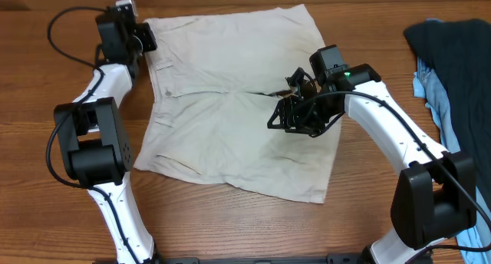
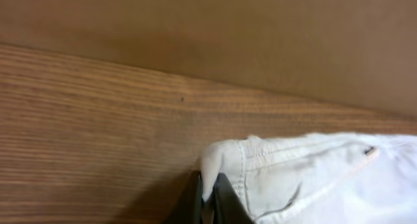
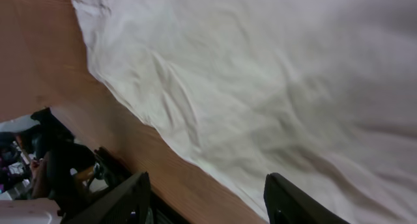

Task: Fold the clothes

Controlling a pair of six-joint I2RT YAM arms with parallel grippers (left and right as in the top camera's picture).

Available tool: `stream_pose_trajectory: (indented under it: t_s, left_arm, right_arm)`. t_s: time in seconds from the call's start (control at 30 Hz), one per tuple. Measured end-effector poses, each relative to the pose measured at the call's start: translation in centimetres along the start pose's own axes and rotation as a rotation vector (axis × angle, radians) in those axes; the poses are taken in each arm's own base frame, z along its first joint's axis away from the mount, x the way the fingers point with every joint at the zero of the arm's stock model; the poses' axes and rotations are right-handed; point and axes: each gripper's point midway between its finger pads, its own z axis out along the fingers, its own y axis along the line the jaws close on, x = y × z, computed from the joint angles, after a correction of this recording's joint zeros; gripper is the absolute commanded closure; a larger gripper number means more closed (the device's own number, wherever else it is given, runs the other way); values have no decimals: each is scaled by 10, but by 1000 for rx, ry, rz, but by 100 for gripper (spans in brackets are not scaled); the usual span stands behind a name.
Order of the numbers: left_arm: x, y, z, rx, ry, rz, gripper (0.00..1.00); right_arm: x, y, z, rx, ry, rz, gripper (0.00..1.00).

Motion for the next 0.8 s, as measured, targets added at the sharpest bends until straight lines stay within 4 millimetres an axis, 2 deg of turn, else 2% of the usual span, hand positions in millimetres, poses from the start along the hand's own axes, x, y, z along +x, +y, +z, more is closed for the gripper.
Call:
stream_pose_trajectory:
  t_s: [0.03,0.07,0.1,0.17,0.2,0.23,0.27,0.3,0.33,0.37,0.4,0.43,0.5,0.53,0.63,0.8]
  left_arm:
    - [-3,0,-1,-10,26,-9,17]
    - [-8,1,-5,-24,68,-15,5]
    - [-11,2,-9,-35,110,-17,1]
    - [-6,4,-20,-55,213,-12,14]
    - [-2,5,-28,-65,268,-6,23]
    - [0,7,-38,-76,326,-7,39]
    - [4,8,-49,-84,389,-13,85]
    - [11,6,-67,-83,480,-26,90]
    - [15,3,-82,-84,550,-42,91]
    - [39,-2,-111,-87,709,-83,91]
    - [49,-8,-131,-80,798,-108,89]
    - [54,-12,-143,-73,849,-125,87]
    - [72,-18,-168,-70,974,-165,74]
    - [81,-20,-182,-76,1039,-184,70]
    - [96,-19,-211,-123,1172,-199,72]
    - [117,-11,-236,-184,1261,-189,73]
  right_arm:
    - [1,-4,0,21,4,14,39]
    - [4,-13,0,71,7,41,37]
    - [5,-21,-1,119,7,60,31]
    - [6,-36,-4,202,0,92,26]
    - [7,-44,-6,242,-2,113,25]
    - [7,-56,-11,298,-12,142,32]
    - [5,-69,-17,346,-29,171,57]
    - [3,-83,-24,386,-47,196,63]
    - [5,-91,-26,397,-46,212,64]
    - [11,-99,-25,411,-30,220,55]
    - [23,-108,-21,429,5,241,41]
    - [32,-114,-16,436,31,248,34]
    - [49,-124,-7,449,80,263,29]
    - [56,-128,-3,454,99,267,27]
    - [73,-136,4,466,143,285,27]
    - [75,-132,8,428,158,251,32]
